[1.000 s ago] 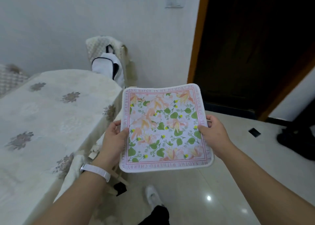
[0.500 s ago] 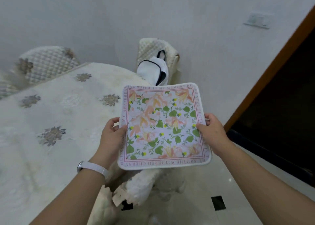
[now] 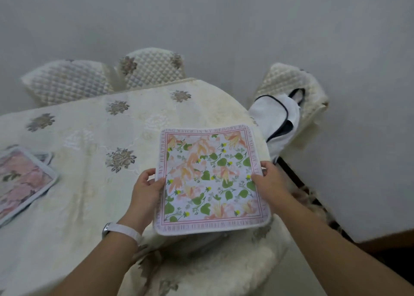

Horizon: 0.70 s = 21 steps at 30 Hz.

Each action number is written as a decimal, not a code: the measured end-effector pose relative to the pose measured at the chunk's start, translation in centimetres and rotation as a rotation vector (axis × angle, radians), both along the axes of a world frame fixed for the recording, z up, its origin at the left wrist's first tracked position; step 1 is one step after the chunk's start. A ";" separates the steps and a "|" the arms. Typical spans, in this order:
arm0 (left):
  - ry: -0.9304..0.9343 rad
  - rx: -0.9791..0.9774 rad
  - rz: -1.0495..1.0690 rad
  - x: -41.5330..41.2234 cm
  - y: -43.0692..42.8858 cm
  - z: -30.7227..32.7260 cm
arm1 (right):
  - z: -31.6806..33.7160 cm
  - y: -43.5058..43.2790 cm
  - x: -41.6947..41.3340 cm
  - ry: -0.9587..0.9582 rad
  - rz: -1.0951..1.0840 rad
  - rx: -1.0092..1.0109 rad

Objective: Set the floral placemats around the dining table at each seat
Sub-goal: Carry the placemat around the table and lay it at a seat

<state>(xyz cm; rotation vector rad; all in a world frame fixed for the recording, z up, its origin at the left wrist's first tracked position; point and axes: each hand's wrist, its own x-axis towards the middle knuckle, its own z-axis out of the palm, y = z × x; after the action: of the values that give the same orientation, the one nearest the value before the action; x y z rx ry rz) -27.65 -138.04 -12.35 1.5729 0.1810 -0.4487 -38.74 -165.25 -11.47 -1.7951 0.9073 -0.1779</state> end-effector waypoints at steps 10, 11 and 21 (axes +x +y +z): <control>0.049 0.155 0.325 3.7 -4.9 -3.4 | -3.9 -6.4 12.0 0.035 0.307 0.118; 0.048 0.166 0.339 4.0 -5.3 -3.6 | -4.5 -6.8 12.7 0.043 0.323 0.123; 0.114 0.261 0.301 8.1 -6.3 -7.8 | -9.5 -8.6 17.3 0.124 0.359 0.125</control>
<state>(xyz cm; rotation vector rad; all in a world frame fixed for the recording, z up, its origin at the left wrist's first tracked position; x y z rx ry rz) -19.51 -144.37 -20.15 1.7398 0.5743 -0.2857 -21.46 -173.82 -20.99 -1.8332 0.6509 0.2158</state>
